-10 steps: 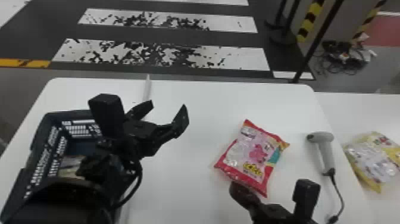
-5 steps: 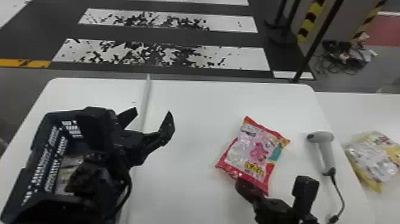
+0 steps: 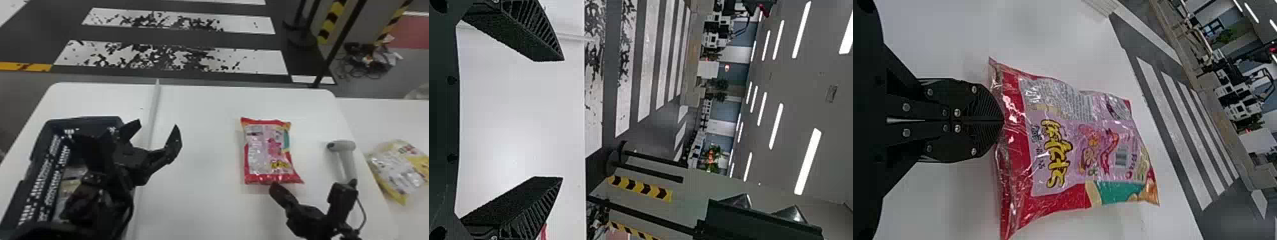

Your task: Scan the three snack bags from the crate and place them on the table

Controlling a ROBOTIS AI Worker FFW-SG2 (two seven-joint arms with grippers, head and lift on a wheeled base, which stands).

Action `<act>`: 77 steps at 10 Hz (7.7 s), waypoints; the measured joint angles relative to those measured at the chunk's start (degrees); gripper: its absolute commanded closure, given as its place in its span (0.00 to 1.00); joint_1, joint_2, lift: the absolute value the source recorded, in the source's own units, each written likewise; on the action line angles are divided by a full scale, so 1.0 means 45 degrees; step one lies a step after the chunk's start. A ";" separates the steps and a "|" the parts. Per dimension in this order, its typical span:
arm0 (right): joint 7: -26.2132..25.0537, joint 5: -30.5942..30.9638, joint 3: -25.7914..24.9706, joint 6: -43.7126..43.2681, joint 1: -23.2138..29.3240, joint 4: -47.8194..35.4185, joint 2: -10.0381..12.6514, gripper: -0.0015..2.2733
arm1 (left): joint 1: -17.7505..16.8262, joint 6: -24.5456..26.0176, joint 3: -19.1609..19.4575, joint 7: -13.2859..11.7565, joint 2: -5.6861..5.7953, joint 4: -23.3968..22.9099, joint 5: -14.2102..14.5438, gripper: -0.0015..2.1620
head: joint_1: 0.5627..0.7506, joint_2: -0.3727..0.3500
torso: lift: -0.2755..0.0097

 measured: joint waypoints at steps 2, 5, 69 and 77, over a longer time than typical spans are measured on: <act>0.0213 -0.0428 -0.0767 0.0392 0.0488 -0.0755 0.0048 0.99 | 0.0182 -0.0033 0.0009 -0.0074 0.0085 -0.0181 0.0020 0.01 | 0.70 0.33 | 0.75; 0.0491 -0.0756 -0.0997 0.0859 0.1592 -0.2948 0.0051 0.99 | 0.0246 -0.0252 0.0075 -0.0251 0.0119 -0.0258 0.0164 0.01 | 0.70 0.36 | 0.75; 0.1930 0.1071 -0.5039 0.4066 0.0905 -0.4458 0.0357 0.99 | 0.0063 -0.0534 0.0013 -0.0226 0.1046 0.0270 0.1571 0.01 | 0.70 0.11 | 0.75; 0.1951 0.0425 -0.4600 0.4649 0.1108 -0.4769 0.0693 0.99 | 0.0878 -0.0677 0.0581 -0.0402 0.0995 -0.0223 0.1543 0.01 | 0.70 0.21 | 0.75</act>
